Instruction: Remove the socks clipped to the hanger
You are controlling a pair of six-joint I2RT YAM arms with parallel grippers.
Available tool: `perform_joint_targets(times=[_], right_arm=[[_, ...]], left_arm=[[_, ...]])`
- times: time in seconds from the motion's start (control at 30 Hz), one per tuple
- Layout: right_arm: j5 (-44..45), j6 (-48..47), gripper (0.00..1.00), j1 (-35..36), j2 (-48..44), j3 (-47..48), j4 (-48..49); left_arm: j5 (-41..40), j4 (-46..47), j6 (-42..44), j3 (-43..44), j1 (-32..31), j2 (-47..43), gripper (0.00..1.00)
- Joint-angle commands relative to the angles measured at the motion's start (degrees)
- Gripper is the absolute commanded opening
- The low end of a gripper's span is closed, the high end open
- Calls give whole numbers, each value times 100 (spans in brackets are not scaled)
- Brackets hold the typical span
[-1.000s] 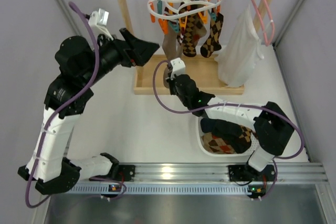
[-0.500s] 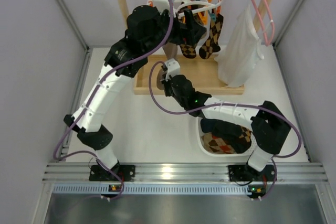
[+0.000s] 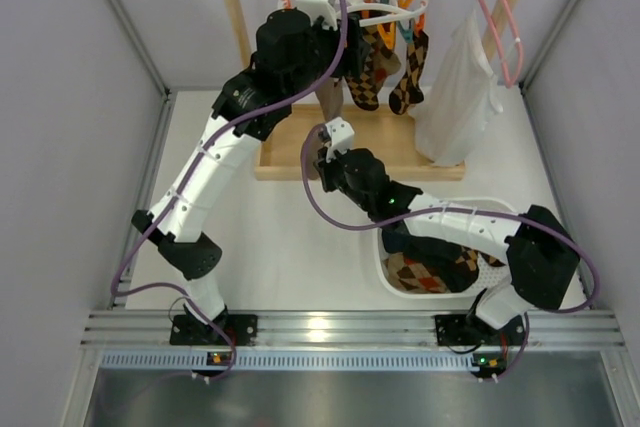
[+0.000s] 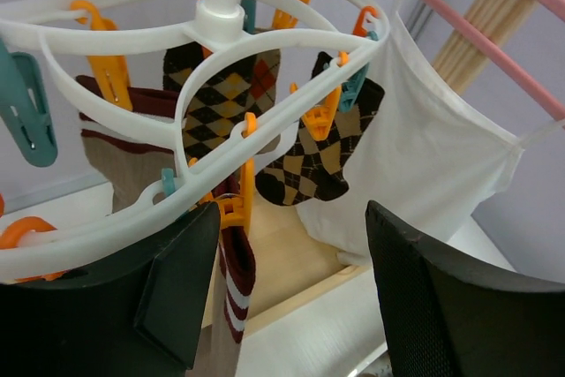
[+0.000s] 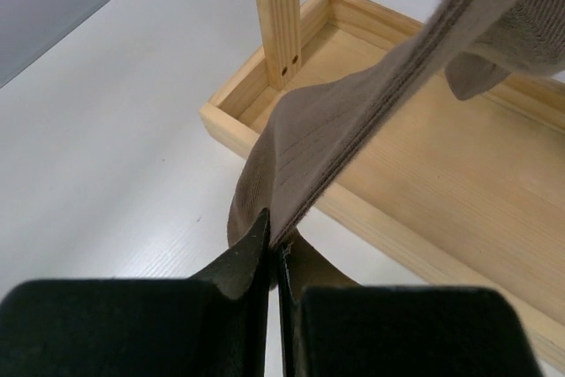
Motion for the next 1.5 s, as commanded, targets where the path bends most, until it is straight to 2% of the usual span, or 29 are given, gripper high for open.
perform_joint_targets(times=[0.0,0.3,0.57,0.87,0.97,1.1,1.17,1.27,1.3,1.37,1.4,1.43,1.47], right_arm=[[-162,-45,0,89,-295,-57,141],[-372,-133,0,80,-549,-232,141],[-1225,-326,0,80,-1041,-566,255],[-1594,-388,0,89,-1384,-707,185],[-1980,-441,0,80,-1507,-812,229],[-1990,-458,0,80,-1622,-874,220],[-1972,-485,0,80,-1622,-866,167],[-1963,-494,0,89,-1596,-892,158],[-1963,-494,0,81,-1587,-901,150],[-1955,-476,0,80,-1613,-971,176],[-1946,-467,0,80,-1622,-997,202],[-1937,-424,0,80,-1648,-1084,211],[-1937,-415,0,80,-1666,-1129,255]], left_arm=[[-231,288,176,232,76,42,71],[-345,350,238,56,128,-10,72],[-240,420,185,30,260,60,77],[-99,631,71,30,296,253,72],[-81,701,27,30,296,306,67],[-73,780,-8,30,296,332,57],[-46,815,-17,30,296,332,48],[-55,842,9,39,296,324,40],[-64,842,27,39,296,324,28],[-81,842,53,39,296,306,20],[-90,833,53,30,296,306,10],[-107,833,62,30,296,306,6],[-99,842,71,21,296,289,5]])
